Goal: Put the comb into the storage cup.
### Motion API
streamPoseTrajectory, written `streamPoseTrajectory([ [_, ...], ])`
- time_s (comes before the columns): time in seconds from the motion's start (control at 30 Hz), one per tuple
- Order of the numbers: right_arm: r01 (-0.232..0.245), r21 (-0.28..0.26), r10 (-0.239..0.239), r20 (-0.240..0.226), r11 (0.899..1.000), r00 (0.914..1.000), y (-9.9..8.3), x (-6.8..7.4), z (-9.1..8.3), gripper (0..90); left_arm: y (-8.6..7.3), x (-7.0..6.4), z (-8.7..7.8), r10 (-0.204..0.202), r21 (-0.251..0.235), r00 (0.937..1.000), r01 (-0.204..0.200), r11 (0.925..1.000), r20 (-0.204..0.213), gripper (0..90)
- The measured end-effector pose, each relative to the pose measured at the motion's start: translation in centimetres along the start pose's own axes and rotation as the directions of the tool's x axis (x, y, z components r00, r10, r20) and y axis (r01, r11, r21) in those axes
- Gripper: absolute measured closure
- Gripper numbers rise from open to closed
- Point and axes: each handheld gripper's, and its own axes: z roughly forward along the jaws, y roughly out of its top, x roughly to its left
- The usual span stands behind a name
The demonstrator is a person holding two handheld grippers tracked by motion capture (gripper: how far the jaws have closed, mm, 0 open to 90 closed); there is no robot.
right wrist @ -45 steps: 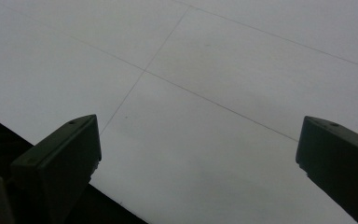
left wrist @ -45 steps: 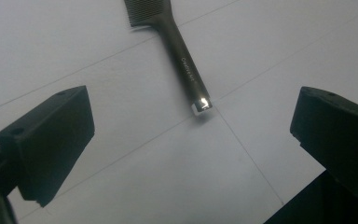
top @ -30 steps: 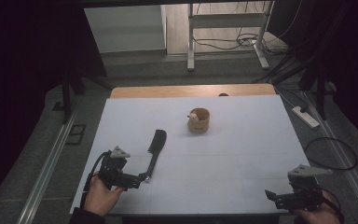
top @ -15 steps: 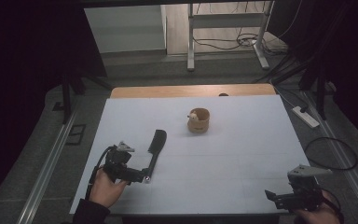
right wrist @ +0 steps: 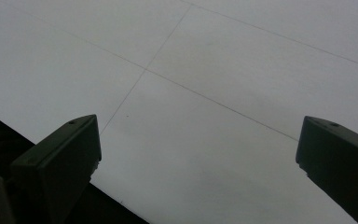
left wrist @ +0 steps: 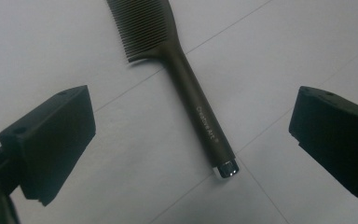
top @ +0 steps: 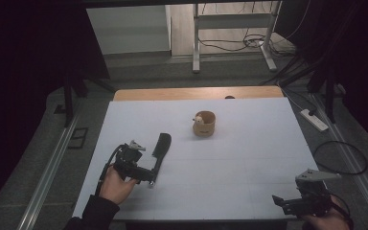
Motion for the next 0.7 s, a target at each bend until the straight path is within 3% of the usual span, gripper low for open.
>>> streamPoseTrajectory([
  [0.53, 0.001, 0.001, -0.001, -0.001, 1.000, 1.0000, 0.0, 0.0, 0.0, 0.0, 2.1, -0.5, 1.5, 0.032, 0.021, 0.9992, -0.033, 0.9993, 0.021, 1.4],
  [0.7, 0.001, -0.001, -0.001, -0.002, 1.000, 1.0000, 0.0, 0.0, 0.0, 0.0, 2.7, -0.6, 2.2, 0.024, 0.038, 0.9995, -0.025, 0.9990, 0.022, 3.8],
])
